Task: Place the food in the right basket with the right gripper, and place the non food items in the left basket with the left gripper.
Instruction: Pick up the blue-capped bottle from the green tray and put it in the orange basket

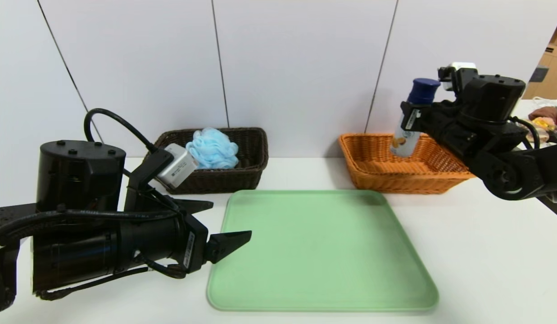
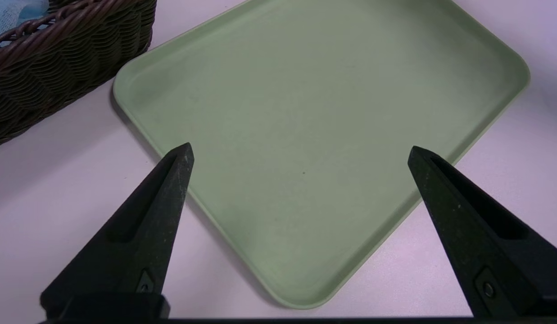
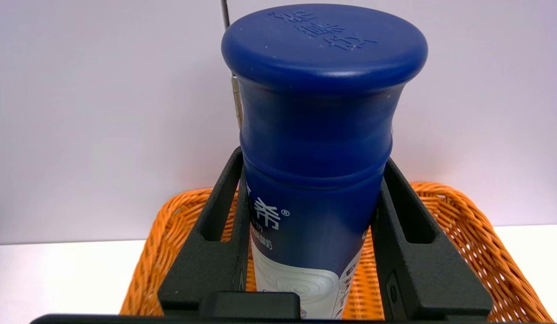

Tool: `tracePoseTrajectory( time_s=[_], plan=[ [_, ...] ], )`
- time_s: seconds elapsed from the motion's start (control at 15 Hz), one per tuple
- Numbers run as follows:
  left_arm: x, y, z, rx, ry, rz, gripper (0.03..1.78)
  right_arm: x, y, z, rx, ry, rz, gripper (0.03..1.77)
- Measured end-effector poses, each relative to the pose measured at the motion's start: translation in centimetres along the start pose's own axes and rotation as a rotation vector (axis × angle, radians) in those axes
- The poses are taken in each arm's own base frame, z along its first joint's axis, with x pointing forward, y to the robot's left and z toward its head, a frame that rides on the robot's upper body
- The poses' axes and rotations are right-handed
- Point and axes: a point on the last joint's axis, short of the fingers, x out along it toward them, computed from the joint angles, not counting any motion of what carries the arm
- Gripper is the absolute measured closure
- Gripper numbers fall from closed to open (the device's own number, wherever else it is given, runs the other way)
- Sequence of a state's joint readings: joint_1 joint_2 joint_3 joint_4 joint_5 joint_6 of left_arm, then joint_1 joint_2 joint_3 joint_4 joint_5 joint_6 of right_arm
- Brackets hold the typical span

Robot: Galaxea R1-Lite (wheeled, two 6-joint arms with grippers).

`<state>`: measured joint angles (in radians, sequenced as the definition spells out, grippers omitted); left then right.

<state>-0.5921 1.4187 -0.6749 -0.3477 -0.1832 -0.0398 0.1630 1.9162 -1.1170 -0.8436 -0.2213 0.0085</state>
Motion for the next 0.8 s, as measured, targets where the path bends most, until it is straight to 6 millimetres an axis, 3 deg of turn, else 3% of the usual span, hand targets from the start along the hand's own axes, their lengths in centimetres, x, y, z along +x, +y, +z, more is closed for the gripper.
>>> tracePoseTrajectory(
  time_s=[0.47,0.8],
  plan=[
    [0.1,0.1,-0.2,-0.004,0.008,0.002,0.12,3.6,-0.8,-3.8,-0.051,0.068,-0.035,1.04],
    [0.2,0.1,-0.3,-0.006,0.015,0.002,0.12,4.4,-0.9,-5.8,-0.058,0.111,-0.039,1.04]
  ],
)
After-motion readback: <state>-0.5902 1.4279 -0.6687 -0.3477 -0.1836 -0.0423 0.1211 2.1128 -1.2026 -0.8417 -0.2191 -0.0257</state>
